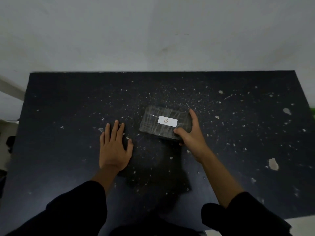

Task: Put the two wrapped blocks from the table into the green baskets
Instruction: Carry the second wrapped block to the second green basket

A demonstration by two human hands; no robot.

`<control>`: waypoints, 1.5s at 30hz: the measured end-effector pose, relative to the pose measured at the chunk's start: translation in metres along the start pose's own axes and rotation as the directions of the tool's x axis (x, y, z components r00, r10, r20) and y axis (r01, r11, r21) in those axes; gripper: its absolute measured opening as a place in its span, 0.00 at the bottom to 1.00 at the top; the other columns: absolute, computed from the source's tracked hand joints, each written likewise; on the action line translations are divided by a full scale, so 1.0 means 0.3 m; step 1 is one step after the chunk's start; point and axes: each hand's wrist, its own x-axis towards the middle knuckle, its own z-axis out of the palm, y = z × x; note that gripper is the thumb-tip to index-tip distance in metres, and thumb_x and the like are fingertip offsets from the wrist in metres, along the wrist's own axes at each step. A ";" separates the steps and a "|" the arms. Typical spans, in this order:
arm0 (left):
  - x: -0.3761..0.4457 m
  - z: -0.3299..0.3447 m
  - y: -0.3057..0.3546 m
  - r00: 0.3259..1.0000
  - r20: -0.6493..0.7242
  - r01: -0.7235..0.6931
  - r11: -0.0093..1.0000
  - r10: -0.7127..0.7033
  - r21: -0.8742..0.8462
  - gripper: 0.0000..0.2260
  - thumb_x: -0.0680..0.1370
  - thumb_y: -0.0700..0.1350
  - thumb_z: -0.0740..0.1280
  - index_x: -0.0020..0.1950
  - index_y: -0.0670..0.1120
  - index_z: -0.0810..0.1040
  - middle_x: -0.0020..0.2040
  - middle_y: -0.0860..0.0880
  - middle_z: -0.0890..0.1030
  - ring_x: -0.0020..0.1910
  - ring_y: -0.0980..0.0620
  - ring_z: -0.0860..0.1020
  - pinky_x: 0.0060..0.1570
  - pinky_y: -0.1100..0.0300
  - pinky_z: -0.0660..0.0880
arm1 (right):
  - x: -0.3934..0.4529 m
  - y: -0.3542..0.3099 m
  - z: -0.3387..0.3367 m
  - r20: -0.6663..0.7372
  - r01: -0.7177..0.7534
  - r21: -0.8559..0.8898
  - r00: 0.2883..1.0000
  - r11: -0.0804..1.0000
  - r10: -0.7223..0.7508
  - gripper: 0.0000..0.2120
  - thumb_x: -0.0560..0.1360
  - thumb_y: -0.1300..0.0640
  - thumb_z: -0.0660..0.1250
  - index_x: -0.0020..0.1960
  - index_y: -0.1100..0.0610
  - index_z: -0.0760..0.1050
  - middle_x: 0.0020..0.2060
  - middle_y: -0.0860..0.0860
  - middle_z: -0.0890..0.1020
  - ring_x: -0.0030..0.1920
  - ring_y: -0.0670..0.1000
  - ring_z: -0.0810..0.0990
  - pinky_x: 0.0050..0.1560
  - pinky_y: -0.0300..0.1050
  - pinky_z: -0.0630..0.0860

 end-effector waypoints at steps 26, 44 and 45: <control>-0.059 -0.052 0.053 0.985 0.168 0.051 0.996 -0.039 -0.068 0.28 0.82 0.55 0.54 0.80 0.47 0.53 0.81 0.47 0.49 0.79 0.41 0.44 0.76 0.42 0.49 | -0.544 0.011 -0.177 -0.057 0.284 -0.025 0.957 0.958 -0.285 0.41 0.73 0.59 0.74 0.75 0.33 0.58 0.63 0.31 0.74 0.63 0.43 0.77 0.61 0.55 0.79; -0.810 -0.149 0.967 0.921 0.145 -0.314 0.910 0.361 -0.272 0.20 0.80 0.49 0.64 0.72 0.50 0.71 0.69 0.51 0.75 0.66 0.50 0.74 0.66 0.52 0.70 | -1.097 0.424 -0.926 -0.330 0.402 0.160 0.883 0.902 -0.335 0.43 0.73 0.63 0.74 0.74 0.30 0.58 0.66 0.48 0.74 0.58 0.46 0.81 0.51 0.49 0.83; -0.832 -0.153 1.017 0.914 0.133 -0.338 0.901 0.383 -0.273 0.19 0.80 0.49 0.64 0.72 0.50 0.71 0.68 0.51 0.75 0.65 0.51 0.74 0.66 0.52 0.71 | -1.130 0.436 -0.968 -0.344 0.413 0.161 0.875 0.896 -0.341 0.43 0.73 0.63 0.74 0.74 0.31 0.58 0.65 0.48 0.75 0.57 0.46 0.81 0.50 0.49 0.84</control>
